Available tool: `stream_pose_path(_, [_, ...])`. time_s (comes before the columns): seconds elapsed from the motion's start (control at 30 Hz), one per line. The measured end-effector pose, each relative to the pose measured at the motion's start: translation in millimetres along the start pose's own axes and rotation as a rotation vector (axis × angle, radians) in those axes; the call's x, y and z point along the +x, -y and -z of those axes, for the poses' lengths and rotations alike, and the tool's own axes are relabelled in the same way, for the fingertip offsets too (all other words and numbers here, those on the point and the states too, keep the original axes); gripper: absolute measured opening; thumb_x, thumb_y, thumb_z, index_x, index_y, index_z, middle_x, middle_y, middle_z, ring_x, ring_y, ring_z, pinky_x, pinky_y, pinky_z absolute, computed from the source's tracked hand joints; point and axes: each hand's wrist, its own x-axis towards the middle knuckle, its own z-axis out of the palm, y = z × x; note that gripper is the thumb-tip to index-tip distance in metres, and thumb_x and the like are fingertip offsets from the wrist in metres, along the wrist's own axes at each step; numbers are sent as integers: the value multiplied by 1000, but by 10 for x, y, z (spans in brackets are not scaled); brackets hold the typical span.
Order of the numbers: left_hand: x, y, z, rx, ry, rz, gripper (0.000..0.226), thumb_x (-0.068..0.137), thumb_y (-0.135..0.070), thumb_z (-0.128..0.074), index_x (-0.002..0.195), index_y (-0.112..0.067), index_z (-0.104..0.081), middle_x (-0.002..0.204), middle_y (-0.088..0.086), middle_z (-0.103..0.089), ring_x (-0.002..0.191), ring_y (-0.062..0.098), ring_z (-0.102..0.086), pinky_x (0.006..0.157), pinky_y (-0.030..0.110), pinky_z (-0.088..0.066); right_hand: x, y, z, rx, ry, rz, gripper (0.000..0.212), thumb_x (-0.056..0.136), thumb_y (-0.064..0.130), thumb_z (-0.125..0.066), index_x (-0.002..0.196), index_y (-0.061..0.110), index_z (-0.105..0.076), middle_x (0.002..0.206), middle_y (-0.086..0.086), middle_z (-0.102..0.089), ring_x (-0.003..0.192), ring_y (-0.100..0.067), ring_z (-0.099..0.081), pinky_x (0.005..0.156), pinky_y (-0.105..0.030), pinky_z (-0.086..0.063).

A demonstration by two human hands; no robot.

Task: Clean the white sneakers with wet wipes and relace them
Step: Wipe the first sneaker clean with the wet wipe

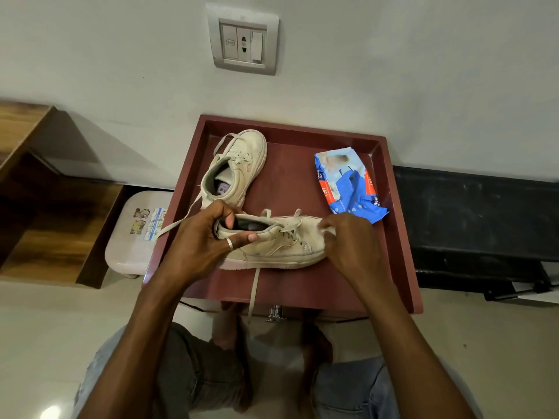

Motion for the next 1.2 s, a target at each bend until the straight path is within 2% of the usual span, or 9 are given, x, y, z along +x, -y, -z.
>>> stream_pose_path(0.13, [-34,5,60,34,49,25,38,71,-41,-82,96,-23,-59,99,-12,-68,75,19,-65,61,41,-58,17,156,-94,6,16,188,20,84,2,-66,99,11,-75,93,-7,-69,87,-28,-65,71,-40,-55])
stream_pose_path(0.27, [-52,26,114,60,127,32,52,69,-45,-80,117,-34,-62,112,-26,-65,101,0,-66,79,25,-60,-16,29,-49,45,102,113,16,87,19,-68,101,16,-77,101,-2,-72,95,-19,-66,79,-30,-50])
stream_pose_path(0.43, [-53,64,114,85,246,55,57,75,-34,-85,123,-49,-59,118,-31,-67,114,-10,-61,95,14,-52,106,99,-146,-55,-47,83,24,85,1,-61,102,11,-74,98,-8,-66,90,-28,-65,72,-38,-53])
stream_pose_path(0.53, [-43,96,119,81,242,58,59,76,-27,-86,125,-49,-60,120,-27,-68,115,-8,-61,98,18,-52,25,194,-186,18,49,181,19,84,3,-64,92,14,-77,94,-3,-69,89,-25,-65,72,-36,-52])
stream_pose_path(0.6, [-38,104,117,84,240,56,61,77,-25,-86,128,-47,-62,122,-26,-68,117,-7,-61,100,20,-51,-18,124,-91,26,85,134,17,85,9,-67,94,18,-78,99,1,-71,94,-20,-65,78,-33,-52])
stream_pose_path(0.67, [-42,102,119,75,253,59,65,77,-24,-86,134,-42,-61,127,-23,-66,120,-6,-59,102,23,-50,-3,10,-10,7,40,57,19,87,11,-66,100,19,-77,103,-1,-71,98,-20,-65,79,-33,-52])
stream_pose_path(0.8, [-80,139,156,24,298,108,80,76,-21,-86,146,-31,-50,127,-24,-64,121,-10,-57,98,11,-48,53,20,-20,-46,-57,79,29,87,-4,-57,106,10,-75,103,-11,-69,95,-32,-66,77,-40,-55])
stream_pose_path(0.97, [-79,157,161,122,327,137,58,78,-41,-80,131,-41,-56,119,-28,-67,114,-6,-61,99,23,-53,-176,183,-105,-50,93,155,27,80,2,-61,101,14,-72,105,-2,-68,97,-25,-64,79,-40,-54])
stream_pose_path(1.2, [-42,-37,104,-86,242,155,45,87,-39,-73,131,-32,-63,125,-15,-69,120,2,-61,106,39,-50,-294,261,-54,-1,-41,20,27,79,-1,-60,99,15,-69,103,-3,-66,91,-22,-63,73,-34,-52])
